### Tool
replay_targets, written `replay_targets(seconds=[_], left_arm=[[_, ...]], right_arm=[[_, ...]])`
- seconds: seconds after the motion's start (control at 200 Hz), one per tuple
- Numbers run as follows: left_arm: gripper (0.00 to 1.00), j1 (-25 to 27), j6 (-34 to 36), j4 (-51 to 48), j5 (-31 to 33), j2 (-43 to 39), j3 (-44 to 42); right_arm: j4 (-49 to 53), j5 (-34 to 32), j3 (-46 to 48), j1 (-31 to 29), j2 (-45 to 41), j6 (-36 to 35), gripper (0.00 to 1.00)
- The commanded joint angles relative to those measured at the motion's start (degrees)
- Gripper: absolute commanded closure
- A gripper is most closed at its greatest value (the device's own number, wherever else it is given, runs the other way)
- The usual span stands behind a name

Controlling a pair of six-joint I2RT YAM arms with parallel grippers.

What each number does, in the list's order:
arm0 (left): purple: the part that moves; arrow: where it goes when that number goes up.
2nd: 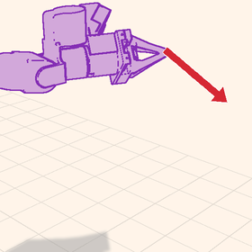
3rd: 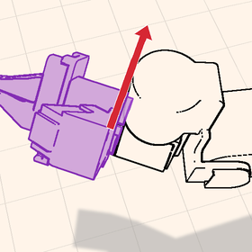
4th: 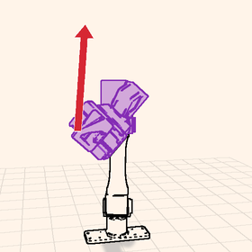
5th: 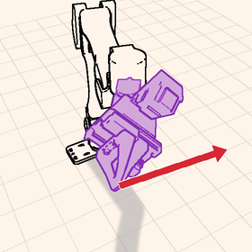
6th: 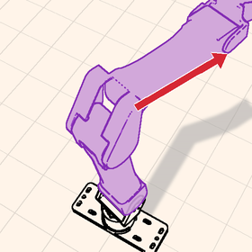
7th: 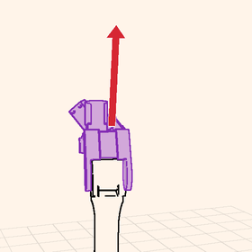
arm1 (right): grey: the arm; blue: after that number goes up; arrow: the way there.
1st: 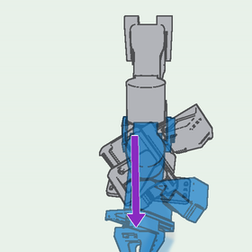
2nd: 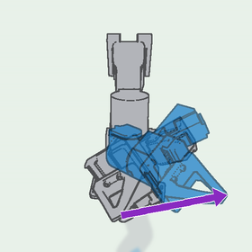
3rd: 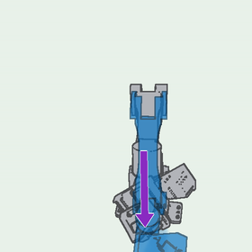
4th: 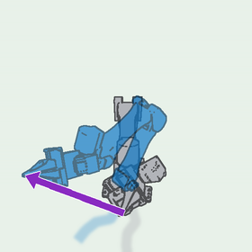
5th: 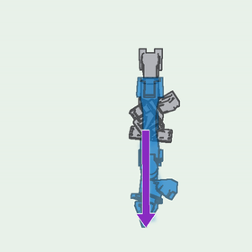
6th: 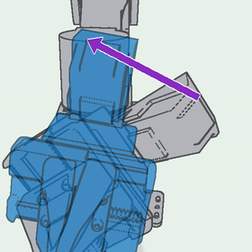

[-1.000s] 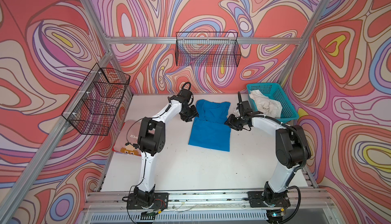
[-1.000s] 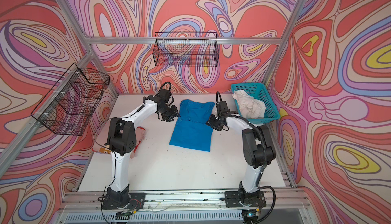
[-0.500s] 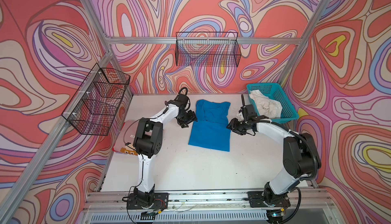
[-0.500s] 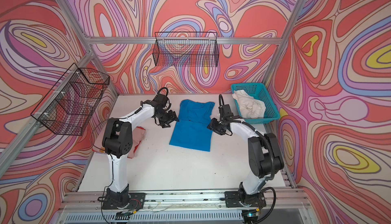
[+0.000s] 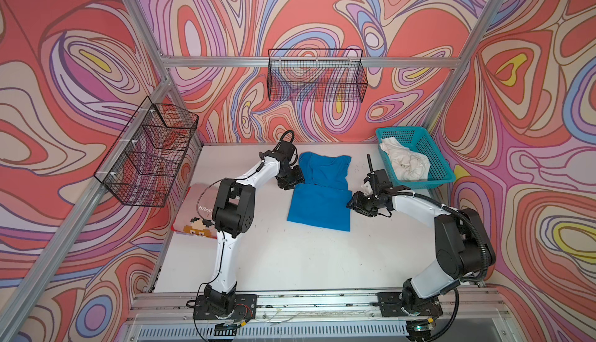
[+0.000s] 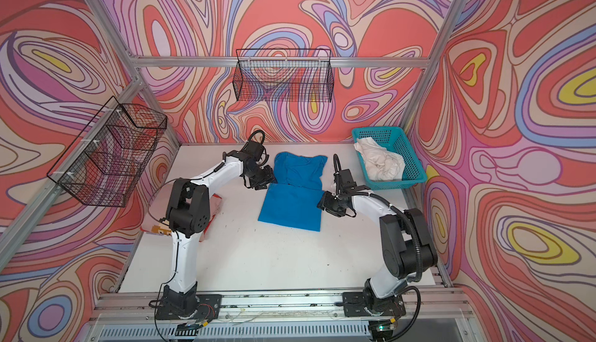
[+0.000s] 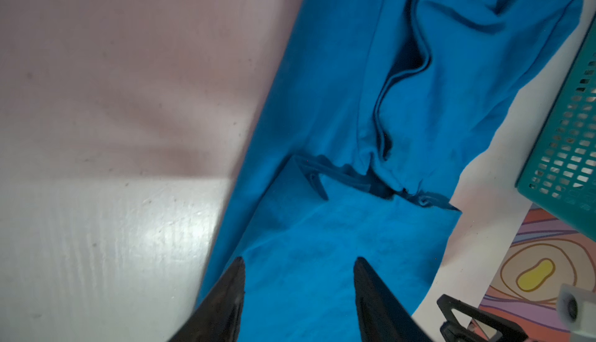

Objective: Fold and stack the t-shirts

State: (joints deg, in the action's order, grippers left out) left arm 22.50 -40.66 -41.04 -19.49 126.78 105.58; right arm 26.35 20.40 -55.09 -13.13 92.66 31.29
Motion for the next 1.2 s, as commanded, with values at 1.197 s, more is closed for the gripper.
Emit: replay_targets(seconds=[1.197], left_arm=[[0.6,1.6,7.5,-1.2,4.7,6.9,4.4]], right_arm=[[-1.7,1.3,1.9,-0.5,-1.9,-1.0,0.5]])
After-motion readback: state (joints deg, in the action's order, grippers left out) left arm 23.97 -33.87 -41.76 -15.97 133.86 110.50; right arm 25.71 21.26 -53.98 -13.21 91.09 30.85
